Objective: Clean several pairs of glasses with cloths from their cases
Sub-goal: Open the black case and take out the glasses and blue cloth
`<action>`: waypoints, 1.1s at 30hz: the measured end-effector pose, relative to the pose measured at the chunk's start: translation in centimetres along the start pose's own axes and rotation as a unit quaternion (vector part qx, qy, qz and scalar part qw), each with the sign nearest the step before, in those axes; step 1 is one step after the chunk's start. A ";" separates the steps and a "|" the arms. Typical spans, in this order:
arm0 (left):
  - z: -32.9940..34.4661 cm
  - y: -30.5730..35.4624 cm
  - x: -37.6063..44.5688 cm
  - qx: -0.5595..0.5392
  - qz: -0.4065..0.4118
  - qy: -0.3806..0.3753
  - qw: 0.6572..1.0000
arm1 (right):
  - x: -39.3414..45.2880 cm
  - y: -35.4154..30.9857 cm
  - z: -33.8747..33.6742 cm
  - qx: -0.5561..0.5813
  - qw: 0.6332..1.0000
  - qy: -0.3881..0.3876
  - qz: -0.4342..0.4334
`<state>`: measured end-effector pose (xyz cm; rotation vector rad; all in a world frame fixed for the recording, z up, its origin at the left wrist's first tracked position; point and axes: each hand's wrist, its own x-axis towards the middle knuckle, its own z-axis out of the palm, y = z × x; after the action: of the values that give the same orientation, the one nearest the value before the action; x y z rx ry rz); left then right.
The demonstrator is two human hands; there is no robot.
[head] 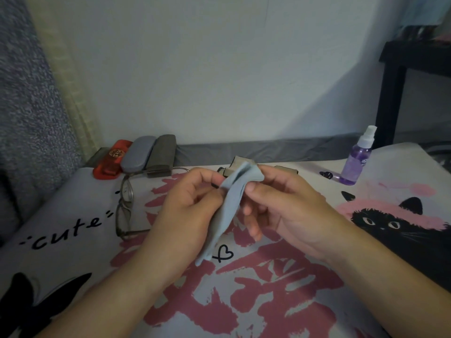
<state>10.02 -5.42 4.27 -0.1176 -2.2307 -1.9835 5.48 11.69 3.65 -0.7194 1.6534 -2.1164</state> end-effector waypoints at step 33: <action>0.0 -1.7 0.4 -0.113 0.076 -0.116 0.984 | -0.3 -0.8 0.0 -0.013 0.999 0.015 -0.044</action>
<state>9.37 -5.65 2.69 -0.5546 -2.0398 -2.2271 5.74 12.12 4.39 -0.7857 1.6969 -2.1802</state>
